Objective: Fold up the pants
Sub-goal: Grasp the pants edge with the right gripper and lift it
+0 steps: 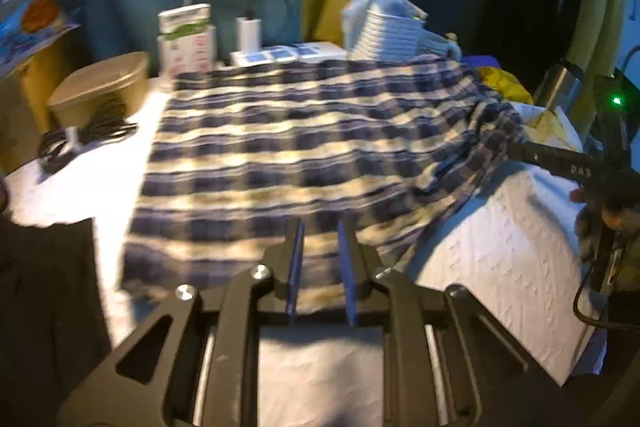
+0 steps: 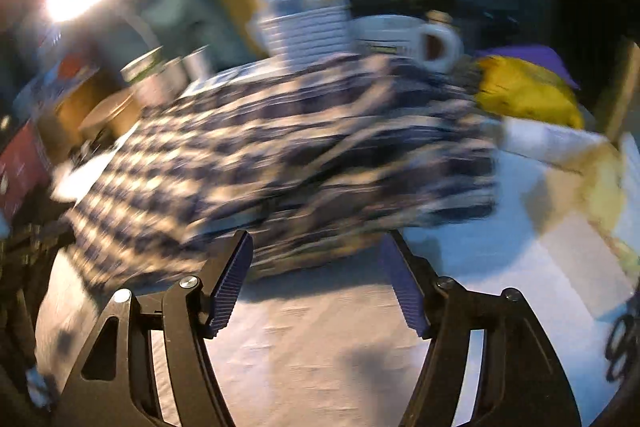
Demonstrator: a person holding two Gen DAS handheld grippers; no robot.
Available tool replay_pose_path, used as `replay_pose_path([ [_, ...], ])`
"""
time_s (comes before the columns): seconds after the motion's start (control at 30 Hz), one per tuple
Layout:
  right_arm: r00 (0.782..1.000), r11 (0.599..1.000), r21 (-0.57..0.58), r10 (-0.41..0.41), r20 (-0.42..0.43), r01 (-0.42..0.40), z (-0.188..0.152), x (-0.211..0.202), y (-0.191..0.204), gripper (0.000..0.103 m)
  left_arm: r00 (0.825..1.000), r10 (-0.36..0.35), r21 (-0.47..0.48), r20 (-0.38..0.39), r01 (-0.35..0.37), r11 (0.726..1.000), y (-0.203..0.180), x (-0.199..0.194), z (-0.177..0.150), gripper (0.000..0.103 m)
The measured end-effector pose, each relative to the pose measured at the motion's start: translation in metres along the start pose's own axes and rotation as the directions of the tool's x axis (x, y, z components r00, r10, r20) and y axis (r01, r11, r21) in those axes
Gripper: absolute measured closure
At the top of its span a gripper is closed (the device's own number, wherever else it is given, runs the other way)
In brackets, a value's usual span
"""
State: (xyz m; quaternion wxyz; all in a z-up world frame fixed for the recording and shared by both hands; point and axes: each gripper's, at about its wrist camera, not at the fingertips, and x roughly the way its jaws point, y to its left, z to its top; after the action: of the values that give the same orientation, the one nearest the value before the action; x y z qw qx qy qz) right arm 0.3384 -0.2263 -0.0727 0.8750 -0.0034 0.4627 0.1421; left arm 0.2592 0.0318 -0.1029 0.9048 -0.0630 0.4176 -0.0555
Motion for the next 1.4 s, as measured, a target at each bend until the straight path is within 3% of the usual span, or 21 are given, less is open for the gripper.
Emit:
replay_pose_path([
  [0.13, 1.000, 0.993, 0.120, -0.014, -0.013, 0.015, -0.002, 0.008, -0.037, 0.032, 1.000, 0.007, -0.061, -0.005, -0.007, 0.998, 0.002, 0.015, 0.011, 0.084],
  [0.23, 0.999, 0.977, 0.212, 0.027, -0.030, -0.020, -0.005, 0.019, -0.052, 0.032, 0.999, 0.037, -0.100, -0.034, -0.040, 0.994, 0.015, 0.028, 0.015, 0.084],
  [0.33, 0.998, 0.964, 0.261, 0.058, 0.005, -0.057, 0.003, 0.024, -0.060, 0.031, 0.996, 0.069, -0.121, -0.059, -0.076, 0.990, 0.027, 0.037, 0.016, 0.084],
  [0.6, 0.987, 0.866, 0.473, 0.134, 0.093, -0.162, 0.026, 0.046, -0.087, 0.032, 0.996, 0.091, -0.170, -0.023, -0.093, 0.981, 0.044, 0.025, 0.016, 0.075],
  [0.63, 0.988, 0.864, 0.479, 0.127, 0.087, -0.153, 0.029, 0.047, -0.086, 0.043, 0.995, 0.097, -0.180, -0.009, -0.097, 0.979, 0.046, 0.021, 0.016, 0.067],
  [0.67, 0.987, 0.866, 0.474, 0.142, 0.071, -0.158, 0.032, 0.050, -0.084, 0.075, 0.995, 0.102, -0.193, 0.009, -0.098, 0.976, 0.048, 0.017, 0.016, 0.063],
  [0.7, 0.985, 0.865, 0.472, 0.158, 0.068, -0.171, 0.033, 0.053, -0.082, 0.085, 0.994, 0.105, -0.201, 0.020, -0.099, 0.975, 0.050, 0.013, 0.015, 0.062],
  [0.77, 0.981, 0.872, 0.450, 0.173, 0.084, -0.192, 0.033, 0.058, -0.078, 0.094, 0.994, 0.111, -0.206, 0.022, -0.104, 0.973, 0.053, 0.009, 0.015, 0.060],
  [1.03, 0.978, 0.896, 0.408, 0.112, 0.174, -0.175, 0.034, 0.020, -0.092, 0.098, 0.990, 0.137, -0.198, 0.020, -0.131, 0.972, 0.062, -0.006, 0.015, 0.058],
  [1.17, 0.978, 0.927, 0.364, 0.011, 0.206, -0.087, 0.038, -0.010, -0.104, 0.098, 0.990, 0.135, -0.191, 0.031, -0.127, 0.973, 0.063, -0.014, 0.019, 0.058],
  [1.23, 0.978, 0.931, 0.358, 0.003, 0.207, -0.078, 0.038, -0.018, -0.109, 0.098, 0.991, 0.124, -0.184, 0.045, -0.113, 0.976, 0.061, -0.018, 0.020, 0.058],
  [1.4, 0.974, 0.958, 0.284, -0.025, 0.224, -0.041, 0.046, -0.035, -0.089, 0.098, 0.995, 0.092, -0.186, 0.050, -0.081, 0.979, 0.059, -0.018, 0.019, 0.058],
])
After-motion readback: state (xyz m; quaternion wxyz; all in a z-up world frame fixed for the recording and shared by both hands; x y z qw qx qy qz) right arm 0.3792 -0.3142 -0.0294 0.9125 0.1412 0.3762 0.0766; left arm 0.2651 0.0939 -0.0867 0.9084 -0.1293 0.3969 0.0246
